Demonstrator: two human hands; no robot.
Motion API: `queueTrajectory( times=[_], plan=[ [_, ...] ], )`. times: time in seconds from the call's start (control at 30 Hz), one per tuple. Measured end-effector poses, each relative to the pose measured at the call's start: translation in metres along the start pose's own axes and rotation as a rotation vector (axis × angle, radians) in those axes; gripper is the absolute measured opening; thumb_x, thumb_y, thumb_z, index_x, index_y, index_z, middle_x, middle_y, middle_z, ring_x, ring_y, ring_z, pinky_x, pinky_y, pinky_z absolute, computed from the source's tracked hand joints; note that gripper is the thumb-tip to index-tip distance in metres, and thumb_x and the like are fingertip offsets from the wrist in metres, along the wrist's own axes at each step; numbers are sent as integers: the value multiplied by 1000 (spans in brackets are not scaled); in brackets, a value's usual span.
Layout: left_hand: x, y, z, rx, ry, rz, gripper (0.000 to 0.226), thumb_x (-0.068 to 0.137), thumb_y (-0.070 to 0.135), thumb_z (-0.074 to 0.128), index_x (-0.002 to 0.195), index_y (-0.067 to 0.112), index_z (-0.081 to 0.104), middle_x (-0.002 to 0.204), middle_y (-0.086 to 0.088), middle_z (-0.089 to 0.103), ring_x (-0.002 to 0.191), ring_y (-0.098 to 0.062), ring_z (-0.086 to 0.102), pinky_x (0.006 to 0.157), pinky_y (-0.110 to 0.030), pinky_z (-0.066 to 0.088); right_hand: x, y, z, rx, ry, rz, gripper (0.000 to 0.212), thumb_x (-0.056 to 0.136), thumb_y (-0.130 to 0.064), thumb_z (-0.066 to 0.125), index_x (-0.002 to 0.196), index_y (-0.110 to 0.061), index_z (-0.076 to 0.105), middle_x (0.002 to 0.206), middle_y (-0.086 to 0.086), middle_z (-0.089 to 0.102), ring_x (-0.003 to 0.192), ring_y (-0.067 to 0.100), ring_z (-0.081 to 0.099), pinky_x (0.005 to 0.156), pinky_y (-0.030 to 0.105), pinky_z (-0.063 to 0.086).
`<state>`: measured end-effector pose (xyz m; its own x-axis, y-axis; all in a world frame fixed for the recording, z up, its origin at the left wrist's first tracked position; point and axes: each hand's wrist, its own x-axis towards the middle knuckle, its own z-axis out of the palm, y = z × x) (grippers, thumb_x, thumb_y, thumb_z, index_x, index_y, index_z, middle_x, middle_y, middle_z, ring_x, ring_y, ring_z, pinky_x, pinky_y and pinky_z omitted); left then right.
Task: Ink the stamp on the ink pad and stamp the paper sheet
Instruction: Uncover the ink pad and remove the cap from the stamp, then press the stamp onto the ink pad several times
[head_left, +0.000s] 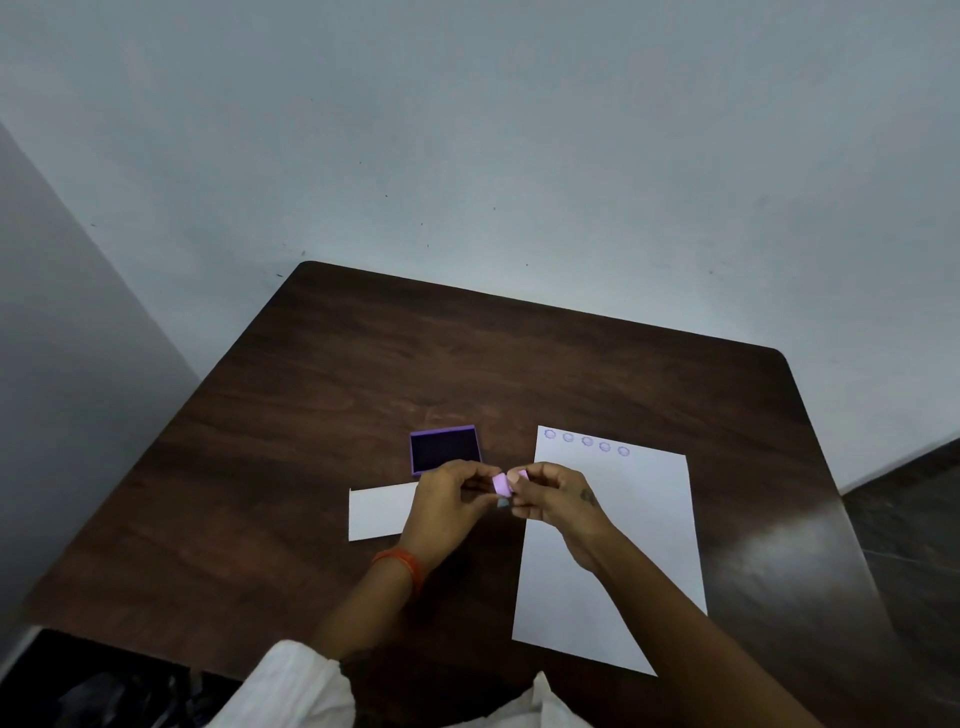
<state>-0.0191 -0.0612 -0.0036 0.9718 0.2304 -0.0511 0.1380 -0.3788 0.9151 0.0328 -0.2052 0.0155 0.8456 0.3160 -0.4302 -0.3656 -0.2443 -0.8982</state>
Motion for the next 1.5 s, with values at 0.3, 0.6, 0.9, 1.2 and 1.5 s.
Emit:
queueTrajectory(
  times=[0.3,0.6,0.9,1.2,1.5],
  plan=[
    [3,-2,0,-106,-12,-79,27,74,9,72,91,29,68,88,17,68,83,9,63,67,2,43,-1,-2,-20,562,-93,208,22,88,-2,55,81,-8,75,76,6,77,69,16,73,60,21,59],
    [1,-22,14,-159,-92,-204,18,76,14,72,92,21,67,96,5,71,90,-6,65,80,-14,49,-8,0,-29,896,-130,279,17,82,3,55,86,1,72,82,17,75,67,20,72,56,26,60],
    [3,-33,30,123,-107,-96,22,74,15,73,95,16,67,102,-2,70,89,-10,61,85,-22,49,-4,-5,-33,829,-175,212,25,83,3,52,81,-5,76,84,11,77,74,18,73,61,23,60],
    [23,-43,-23,422,240,72,52,70,21,75,118,21,55,126,-4,56,115,-21,45,96,-30,38,25,-10,-12,366,-24,120,18,85,-2,59,87,-14,73,83,1,75,77,15,71,60,16,57],
    [55,-78,-66,462,-86,-24,83,76,33,69,142,18,20,155,-1,17,144,-23,-1,116,-43,-3,60,-27,57,-462,82,-234,10,80,-13,67,89,-9,69,91,10,70,79,19,64,71,26,53]
  ],
)
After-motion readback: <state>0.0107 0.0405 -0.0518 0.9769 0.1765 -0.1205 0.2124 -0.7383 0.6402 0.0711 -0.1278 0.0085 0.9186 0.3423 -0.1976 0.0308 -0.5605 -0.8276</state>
